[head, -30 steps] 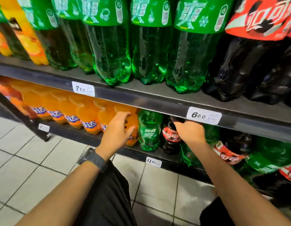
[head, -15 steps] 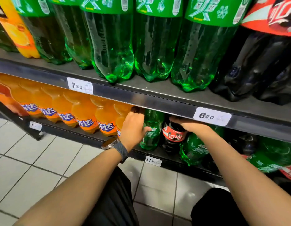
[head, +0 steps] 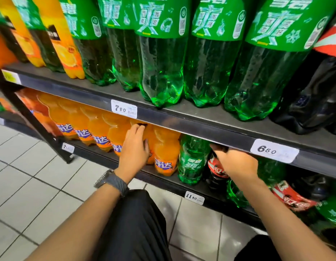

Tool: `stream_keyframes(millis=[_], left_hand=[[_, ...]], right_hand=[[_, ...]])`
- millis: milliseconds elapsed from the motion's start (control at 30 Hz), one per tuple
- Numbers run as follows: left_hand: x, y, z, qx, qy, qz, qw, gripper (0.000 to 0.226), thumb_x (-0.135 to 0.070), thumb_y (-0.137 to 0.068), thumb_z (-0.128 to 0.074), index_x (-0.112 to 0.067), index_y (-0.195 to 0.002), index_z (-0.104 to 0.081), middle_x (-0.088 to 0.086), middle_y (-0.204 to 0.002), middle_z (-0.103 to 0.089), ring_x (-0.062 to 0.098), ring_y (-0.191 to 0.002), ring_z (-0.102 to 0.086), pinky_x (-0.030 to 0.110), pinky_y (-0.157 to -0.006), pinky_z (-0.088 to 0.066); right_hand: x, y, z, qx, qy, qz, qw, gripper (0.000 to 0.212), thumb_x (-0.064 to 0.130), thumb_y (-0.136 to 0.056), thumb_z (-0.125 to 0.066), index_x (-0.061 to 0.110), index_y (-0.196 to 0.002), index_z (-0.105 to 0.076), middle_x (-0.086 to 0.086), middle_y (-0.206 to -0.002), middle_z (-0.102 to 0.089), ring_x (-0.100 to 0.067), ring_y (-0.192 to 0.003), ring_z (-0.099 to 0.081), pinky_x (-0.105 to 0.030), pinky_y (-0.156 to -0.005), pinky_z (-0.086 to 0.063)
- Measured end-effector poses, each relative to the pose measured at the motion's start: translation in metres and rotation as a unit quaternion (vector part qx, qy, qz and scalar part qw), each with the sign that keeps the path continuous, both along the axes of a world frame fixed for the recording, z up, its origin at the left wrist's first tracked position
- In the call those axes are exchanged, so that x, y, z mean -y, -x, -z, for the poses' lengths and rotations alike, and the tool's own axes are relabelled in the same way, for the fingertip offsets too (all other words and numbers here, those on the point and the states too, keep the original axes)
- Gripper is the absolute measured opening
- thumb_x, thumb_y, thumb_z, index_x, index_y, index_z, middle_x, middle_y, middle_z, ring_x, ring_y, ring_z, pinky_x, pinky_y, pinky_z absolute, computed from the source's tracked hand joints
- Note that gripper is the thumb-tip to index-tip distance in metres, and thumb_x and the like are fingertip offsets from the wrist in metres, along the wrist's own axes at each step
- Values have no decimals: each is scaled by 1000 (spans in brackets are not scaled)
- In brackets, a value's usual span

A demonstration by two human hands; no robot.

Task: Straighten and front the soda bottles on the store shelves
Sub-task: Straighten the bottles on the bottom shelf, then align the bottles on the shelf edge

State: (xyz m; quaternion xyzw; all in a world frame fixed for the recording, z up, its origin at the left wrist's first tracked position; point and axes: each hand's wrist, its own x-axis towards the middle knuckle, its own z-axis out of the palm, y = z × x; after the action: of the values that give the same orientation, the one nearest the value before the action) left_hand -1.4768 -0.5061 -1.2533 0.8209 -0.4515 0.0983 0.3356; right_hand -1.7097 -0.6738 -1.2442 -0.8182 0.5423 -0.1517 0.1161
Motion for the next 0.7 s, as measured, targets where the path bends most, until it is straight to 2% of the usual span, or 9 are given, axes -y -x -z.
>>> stream_keyframes(millis=[67,167,233,300,367,467,600,633,700], left_hand=[[-17,-27,1,-83,0,-29,996,35,-8,-91,-56,-7,-126,-53,10,-124,-54,24,-112,-53,37,-96,-46],[-47,-53,11,-221,-30,-90,971,27,-20,-95,-56,-13,-121,-60,5,-117,-64,19,-101,-61,33,-86,-50],[-64,-62,21,-274,-44,-115,954,22,-24,-94,-58,-14,-112,-66,4,-107,-69,19,-95,-64,30,-82,-49],[-76,-67,26,-320,-37,-119,939,10,-23,-93,-59,-18,-95,-68,2,-94,-71,22,-89,-66,34,-81,-53],[-86,-71,28,-369,-31,-113,922,12,-21,-93,-56,-18,-88,-67,3,-87,-71,24,-85,-67,43,-82,-55],[-106,-78,25,-415,-9,-130,900,14,-21,-94,-55,-17,-90,-67,6,-86,-72,25,-81,-68,43,-79,-56],[-145,-96,1,-423,61,-157,890,17,-17,-96,-52,-11,-93,-68,10,-83,-73,23,-76,-67,36,-70,-55],[-153,-100,-9,-415,77,-158,893,18,-18,-97,-52,-12,-93,-69,7,-81,-73,22,-75,-67,35,-68,-55],[-169,-108,-35,-398,126,-166,893,19,-20,-97,-52,-15,-91,-69,4,-78,-73,20,-72,-67,28,-62,-53]], right_hand=[[-13,-19,-10,-76,24,-24,997,59,67,-89,-34,21,-111,-64,-8,-121,-64,-30,-113,-57,-37,-90,-44],[-26,-38,-14,-87,5,-46,995,52,64,-91,-33,19,-92,-60,-7,-99,-66,-31,-98,-62,-38,-81,-47],[-37,-52,-13,-76,75,-90,990,44,61,-92,-38,21,-81,-52,-2,-83,-66,-27,-86,-65,-33,-67,-45],[-45,-66,-13,-69,100,-135,983,40,59,-92,-42,23,-73,-42,7,-69,-56,-20,-77,-64,-28,-58,-37],[-51,-83,-13,-63,111,-172,977,31,55,-91,-47,26,-80,-49,8,-72,-57,-19,-76,-65,-26,-58,-36],[-64,-108,-14,-63,203,-225,951,21,40,-84,-68,20,-85,-64,-2,-73,-67,-25,-68,-67,-29,-53,-46],[-95,-150,-26,-81,215,-319,920,46,43,-80,-67,21,-120,-57,-1,-107,-64,-23,-94,-64,-35,-73,-53],[-104,-159,-31,-77,213,-355,907,51,43,-80,-67,20,-124,-55,-1,-116,-61,-22,-101,-61,-35,-80,-52],[-122,-180,-48,-73,166,-426,886,47,45,-85,-60,24,-126,-54,2,-125,-59,-20,-110,-58,-33,-90,-48]])
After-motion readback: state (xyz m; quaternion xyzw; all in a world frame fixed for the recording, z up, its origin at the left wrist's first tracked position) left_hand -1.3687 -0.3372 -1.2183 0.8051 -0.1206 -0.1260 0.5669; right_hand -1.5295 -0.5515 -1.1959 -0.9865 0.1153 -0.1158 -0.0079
